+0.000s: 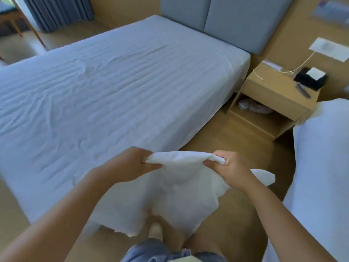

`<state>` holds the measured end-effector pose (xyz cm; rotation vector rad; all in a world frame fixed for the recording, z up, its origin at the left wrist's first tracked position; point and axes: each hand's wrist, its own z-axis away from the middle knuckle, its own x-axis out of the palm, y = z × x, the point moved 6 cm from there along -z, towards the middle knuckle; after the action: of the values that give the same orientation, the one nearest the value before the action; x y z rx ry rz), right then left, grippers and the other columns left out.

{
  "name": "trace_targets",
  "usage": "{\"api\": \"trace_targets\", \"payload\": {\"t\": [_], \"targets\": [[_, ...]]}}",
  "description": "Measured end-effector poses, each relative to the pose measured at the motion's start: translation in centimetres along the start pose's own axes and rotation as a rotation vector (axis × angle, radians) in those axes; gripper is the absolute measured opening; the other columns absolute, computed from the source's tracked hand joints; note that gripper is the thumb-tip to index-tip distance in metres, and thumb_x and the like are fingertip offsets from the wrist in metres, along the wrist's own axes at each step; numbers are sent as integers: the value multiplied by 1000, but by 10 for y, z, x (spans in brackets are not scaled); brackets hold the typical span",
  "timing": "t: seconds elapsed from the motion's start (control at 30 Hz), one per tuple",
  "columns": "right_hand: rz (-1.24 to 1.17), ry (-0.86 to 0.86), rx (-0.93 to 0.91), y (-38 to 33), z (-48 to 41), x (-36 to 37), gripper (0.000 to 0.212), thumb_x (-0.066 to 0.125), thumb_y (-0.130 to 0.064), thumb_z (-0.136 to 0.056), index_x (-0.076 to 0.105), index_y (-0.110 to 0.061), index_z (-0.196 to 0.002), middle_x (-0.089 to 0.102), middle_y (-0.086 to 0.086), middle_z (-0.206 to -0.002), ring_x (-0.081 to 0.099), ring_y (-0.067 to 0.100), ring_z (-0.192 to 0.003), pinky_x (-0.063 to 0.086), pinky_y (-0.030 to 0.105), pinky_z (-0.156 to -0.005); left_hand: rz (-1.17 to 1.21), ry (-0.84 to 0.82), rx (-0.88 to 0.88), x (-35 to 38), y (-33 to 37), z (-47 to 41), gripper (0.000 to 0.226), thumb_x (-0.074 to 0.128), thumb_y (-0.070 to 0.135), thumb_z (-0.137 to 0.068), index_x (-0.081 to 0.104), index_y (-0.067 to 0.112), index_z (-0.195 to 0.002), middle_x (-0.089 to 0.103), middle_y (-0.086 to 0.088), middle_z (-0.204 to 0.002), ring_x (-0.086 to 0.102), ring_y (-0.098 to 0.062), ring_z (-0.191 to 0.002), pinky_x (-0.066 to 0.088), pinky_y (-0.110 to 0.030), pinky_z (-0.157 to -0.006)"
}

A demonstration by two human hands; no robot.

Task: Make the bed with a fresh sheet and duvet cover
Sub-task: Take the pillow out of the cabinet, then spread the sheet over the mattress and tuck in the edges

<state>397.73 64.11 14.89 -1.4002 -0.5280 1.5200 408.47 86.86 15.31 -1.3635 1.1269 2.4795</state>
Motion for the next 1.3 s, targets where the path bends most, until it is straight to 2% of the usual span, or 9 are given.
{"api": "trace_targets", "payload": {"t": [0.17,0.33,0.47,0.77,0.9,0.97,1.17,1.23,1.3], "targets": [[0,139,8,9,-115,-73,31,66,-24,-87,56,2,-73,45,8,-62,37,10,-53,28,18,-48,-218,-82,180,-45,38,-162,27,52,54,-89,59,29,-85,59,10,-78,56,-7,-71,42,-20,-61],[4,225,34,34,-243,-152,38,66,-24,-87,48,6,-73,39,4,-59,31,7,-49,27,17,-45,-454,-110,299,-77,82,-334,33,44,55,-92,40,30,-70,45,11,-68,49,-13,-74,34,-26,-60],[49,271,34,35,-341,-229,40,65,-28,-87,48,4,-72,41,3,-59,31,8,-49,28,17,-47,-541,-111,349,-112,125,-467,35,40,55,-94,42,25,-76,43,9,-71,51,-17,-81,40,-29,-71],[175,427,-31,-27,-558,-380,37,65,-28,-87,53,4,-74,50,23,-67,44,22,-58,28,31,-54,-686,96,521,-246,205,-725,45,35,57,-94,42,16,-79,46,1,-75,50,-24,-81,38,-31,-71],[291,564,-107,-82,-641,-433,38,65,-29,-88,40,-16,-61,39,3,-55,37,18,-54,26,32,-52,-779,252,643,-335,248,-808,40,37,54,-95,41,16,-82,45,-2,-79,55,-29,-84,31,-29,-67],[374,650,-140,-112,-678,-452,37,63,-31,-89,40,-17,-63,39,-2,-54,39,20,-55,26,33,-52,-786,347,674,-384,257,-839,42,39,52,-94,46,12,-84,48,-7,-81,56,-32,-84,32,-30,-65],[557,796,-518,-199,-769,-426,29,59,-33,-87,53,-7,-74,43,-2,-52,38,22,-51,23,27,-49,-677,690,660,-492,201,-871,38,59,35,-90,57,-2,-87,56,-21,-81,57,-39,-68,26,-31,-56],[544,720,-619,-202,-799,-376,22,62,-27,-81,58,-6,-78,54,4,-55,38,21,-47,28,25,-49,-706,704,578,-503,148,-868,30,69,23,-82,56,-4,-80,55,-23,-74,58,-40,-61,32,-34,-51],[512,498,-604,-183,-830,-308,17,64,-23,-84,57,-8,-86,60,6,-65,50,27,-51,32,27,-49,-710,738,418,-492,77,-864,27,72,18,-75,55,-3,-77,53,-23,-71,57,-39,-60,38,-37,-47]]}}
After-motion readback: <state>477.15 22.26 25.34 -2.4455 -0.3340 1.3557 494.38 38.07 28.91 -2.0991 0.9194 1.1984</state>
